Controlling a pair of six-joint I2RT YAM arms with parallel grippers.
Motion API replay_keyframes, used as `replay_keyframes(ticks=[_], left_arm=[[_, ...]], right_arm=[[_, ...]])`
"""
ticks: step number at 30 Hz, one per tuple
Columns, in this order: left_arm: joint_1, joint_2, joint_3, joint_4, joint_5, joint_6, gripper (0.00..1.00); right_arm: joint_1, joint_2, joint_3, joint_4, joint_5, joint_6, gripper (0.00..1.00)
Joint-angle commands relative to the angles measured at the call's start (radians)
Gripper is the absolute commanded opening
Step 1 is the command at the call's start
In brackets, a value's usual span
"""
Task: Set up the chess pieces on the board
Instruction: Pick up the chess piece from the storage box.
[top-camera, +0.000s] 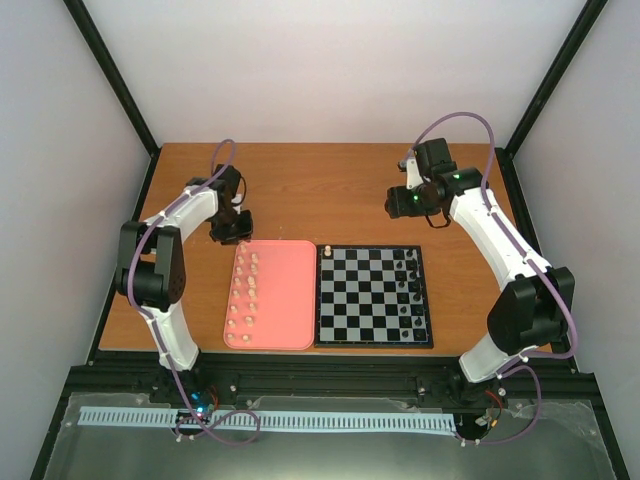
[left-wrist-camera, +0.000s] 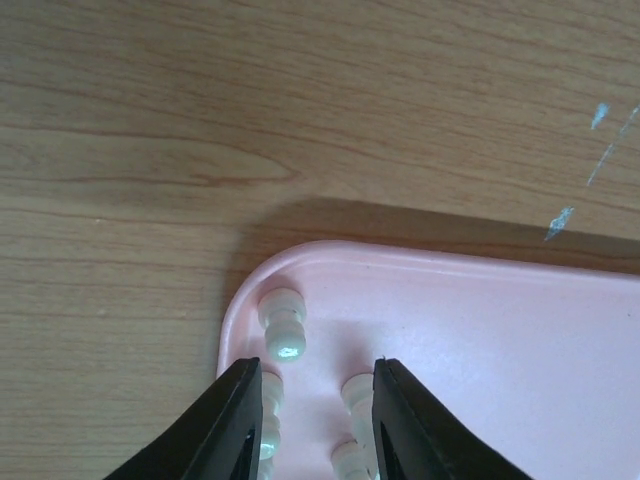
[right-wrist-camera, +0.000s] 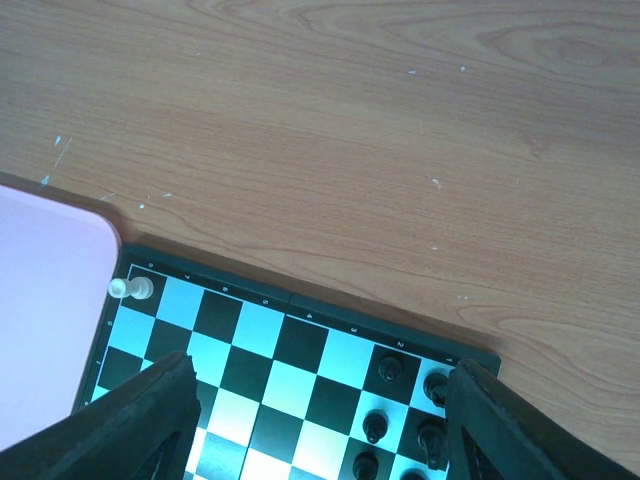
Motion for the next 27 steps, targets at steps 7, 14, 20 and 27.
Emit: replay_keyframes(ticks=[7,14,20,27], left_arm=[[-0.004,0.004,-0.007,0.0,-0.022,-0.001,0.33],[-0.003,0.021,-0.016,0.002,-0.011,0.001,0.27],[-0.004,0.04,-0.005,0.0,-0.014,-0.001,0.28],[-0.004,0.061,-0.006,0.006,-0.012,-0.003,0.27]], right_arm=[[-0.011,-0.013,-0.011,0.006,-0.029,-0.011,0.68],[-0.012,-0.013,-0.016,0.008,-0.03,-0.01,0.68],[-0.011,-0.014,-0.014,0.005,-0.029,-0.012,0.68],[-0.011,-0.012,-0.012,0.002,-0.023,-0.015,0.68]])
